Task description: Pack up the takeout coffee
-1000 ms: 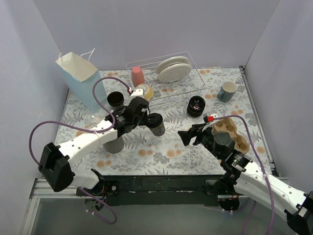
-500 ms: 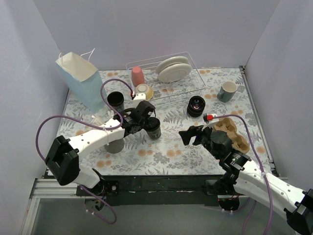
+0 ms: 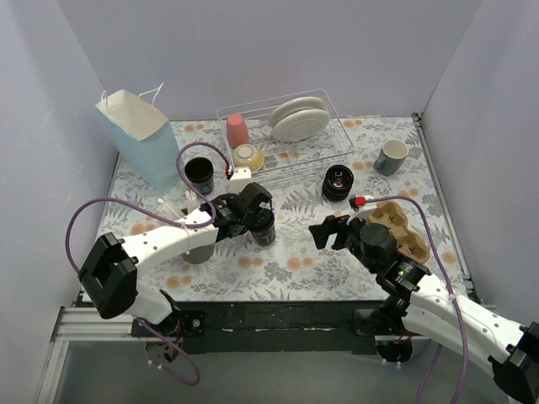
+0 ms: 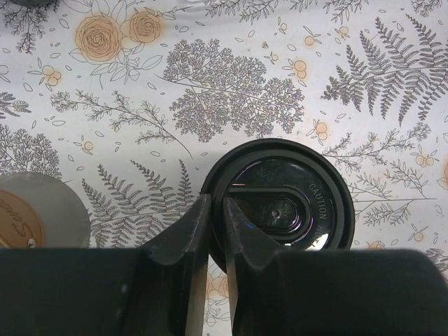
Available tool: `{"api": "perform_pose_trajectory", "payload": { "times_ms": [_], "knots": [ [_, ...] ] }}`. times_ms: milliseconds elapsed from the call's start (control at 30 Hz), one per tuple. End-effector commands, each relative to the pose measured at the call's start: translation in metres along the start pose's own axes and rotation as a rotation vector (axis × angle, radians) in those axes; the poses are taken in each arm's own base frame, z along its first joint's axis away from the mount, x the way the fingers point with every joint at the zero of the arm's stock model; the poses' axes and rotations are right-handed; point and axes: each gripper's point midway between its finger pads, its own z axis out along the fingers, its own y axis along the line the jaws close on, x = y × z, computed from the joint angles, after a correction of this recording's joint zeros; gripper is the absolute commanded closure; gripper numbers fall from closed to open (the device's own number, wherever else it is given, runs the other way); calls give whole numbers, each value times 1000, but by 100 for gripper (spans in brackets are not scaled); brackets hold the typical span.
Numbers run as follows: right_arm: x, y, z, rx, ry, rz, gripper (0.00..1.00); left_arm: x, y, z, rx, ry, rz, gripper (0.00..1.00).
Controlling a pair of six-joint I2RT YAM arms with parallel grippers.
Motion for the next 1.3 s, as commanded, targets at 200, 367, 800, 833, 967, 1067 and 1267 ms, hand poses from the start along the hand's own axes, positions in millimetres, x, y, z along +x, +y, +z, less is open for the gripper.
{"api": "perform_pose_trajectory", "payload": {
  "times_ms": [200,367,800,833,967,1067,1267],
  "knots": [
    [-26,7,0,5,-57,35,6,-9,-7,-18,44,-34,-57,69],
    [-28,12,3,-3,-41,40,6,-25,-18,-38,147,-63,-107,65],
    [-37,70,37,-136,195,35,34,-91,-27,-124,370,-172,-189,2],
    [-39,79,45,-148,220,39,36,-99,-22,-139,402,-197,-202,2],
    [-35,106,61,-193,282,27,44,-122,-13,-185,512,-264,-233,2],
    [-28,123,70,-198,320,2,46,-134,-2,-218,592,-318,-255,2],
    [2,136,82,-166,397,-44,46,-145,17,-255,663,-392,-276,2]
  ]
}}
